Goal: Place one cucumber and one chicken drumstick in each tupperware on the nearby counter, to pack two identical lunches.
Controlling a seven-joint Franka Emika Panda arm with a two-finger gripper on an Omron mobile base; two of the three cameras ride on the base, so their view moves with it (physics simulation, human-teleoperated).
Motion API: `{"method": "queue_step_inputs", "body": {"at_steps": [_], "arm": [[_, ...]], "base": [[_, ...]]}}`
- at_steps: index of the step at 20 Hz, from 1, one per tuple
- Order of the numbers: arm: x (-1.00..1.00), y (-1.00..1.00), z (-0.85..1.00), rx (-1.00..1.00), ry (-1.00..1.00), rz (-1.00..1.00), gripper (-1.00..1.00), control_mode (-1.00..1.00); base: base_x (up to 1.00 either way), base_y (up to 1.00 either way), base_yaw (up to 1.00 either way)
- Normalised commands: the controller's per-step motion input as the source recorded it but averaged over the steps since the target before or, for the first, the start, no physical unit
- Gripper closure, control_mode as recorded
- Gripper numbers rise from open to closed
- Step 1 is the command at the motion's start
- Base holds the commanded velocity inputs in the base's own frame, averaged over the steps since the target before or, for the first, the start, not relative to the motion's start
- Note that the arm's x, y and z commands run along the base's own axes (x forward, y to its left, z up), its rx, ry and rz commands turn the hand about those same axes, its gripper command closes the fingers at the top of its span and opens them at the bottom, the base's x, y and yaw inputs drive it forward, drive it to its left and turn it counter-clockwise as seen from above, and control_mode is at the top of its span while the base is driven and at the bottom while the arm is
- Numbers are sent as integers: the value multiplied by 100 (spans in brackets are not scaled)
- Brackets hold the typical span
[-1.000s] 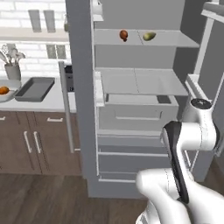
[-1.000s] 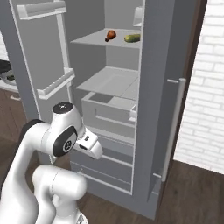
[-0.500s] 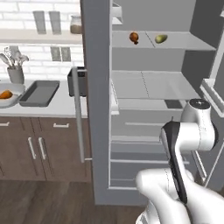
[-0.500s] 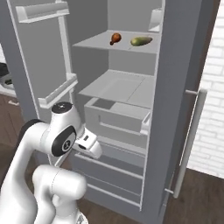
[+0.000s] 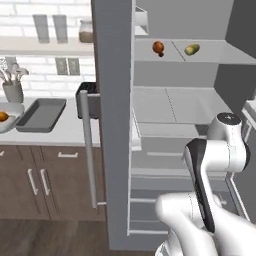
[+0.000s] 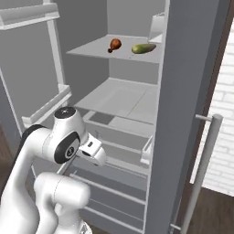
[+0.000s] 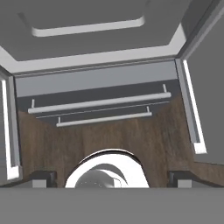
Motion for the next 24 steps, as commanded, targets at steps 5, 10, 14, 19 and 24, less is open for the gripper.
{"method": "queue_step_inputs", "body": {"at_steps": [5,10,14,19,24], "arm": [[0,0,0,0,0,0,-100,100],[0,0,0,0,0,0,-100,100],[26,0,26,0,-1,0,-100,-100],[1,10,100,0,-34,0,-100,-100],[-19,1,100,0,-53,0,-100,-100]], "base": [[78,0,0],[88,0,0],[35,0,0],[0,0,0],[0,0,0]]}}
